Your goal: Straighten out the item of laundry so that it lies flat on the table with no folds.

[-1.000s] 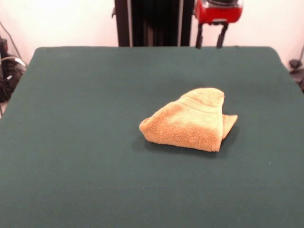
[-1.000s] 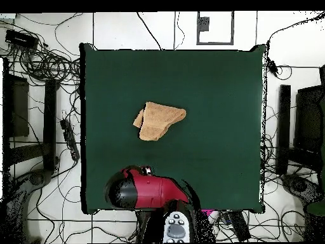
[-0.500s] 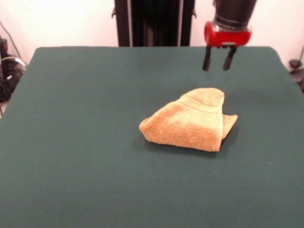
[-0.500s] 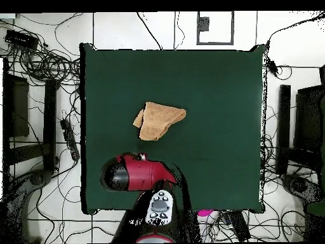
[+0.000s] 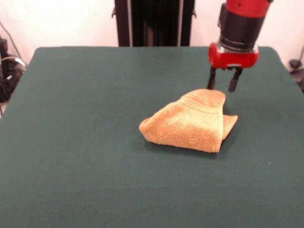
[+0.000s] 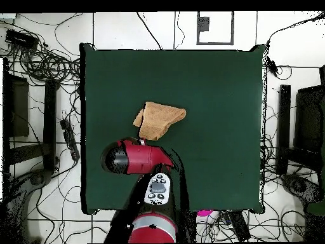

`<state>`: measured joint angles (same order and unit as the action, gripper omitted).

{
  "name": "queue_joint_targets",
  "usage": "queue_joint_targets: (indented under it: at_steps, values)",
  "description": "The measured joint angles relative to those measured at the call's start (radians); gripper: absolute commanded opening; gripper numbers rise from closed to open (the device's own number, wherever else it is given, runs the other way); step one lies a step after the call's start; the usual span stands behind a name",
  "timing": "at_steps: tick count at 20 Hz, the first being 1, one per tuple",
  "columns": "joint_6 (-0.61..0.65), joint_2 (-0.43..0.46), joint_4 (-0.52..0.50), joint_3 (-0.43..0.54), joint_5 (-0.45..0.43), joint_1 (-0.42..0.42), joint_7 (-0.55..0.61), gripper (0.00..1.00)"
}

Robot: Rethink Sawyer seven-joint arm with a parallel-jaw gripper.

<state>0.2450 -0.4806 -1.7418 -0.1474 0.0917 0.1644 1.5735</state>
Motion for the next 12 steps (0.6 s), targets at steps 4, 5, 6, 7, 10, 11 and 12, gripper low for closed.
queue_joint_targets:
  at_steps: [4,5,6,7,10,11,12]
  values:
    - [0.0,0.042,0.032,-0.021,0.035,0.017,0.001,1.0]
    - [0.0,0.049,0.035,-0.023,0.043,0.019,0.001,1.0]
    - [0.0,0.065,0.04,-0.024,0.059,0.019,0.001,1.0]
    - [-0.001,0.079,0.042,-0.024,0.074,0.018,0.001,1.0]
    - [-0.019,0.119,0.046,-0.024,0.111,0.013,0.001,1.0]
    - [-0.024,0.119,0.047,-0.026,0.12,0.015,0.001,1.0]
    - [-0.026,0.118,0.046,-0.03,0.129,0.02,0.002,1.0]
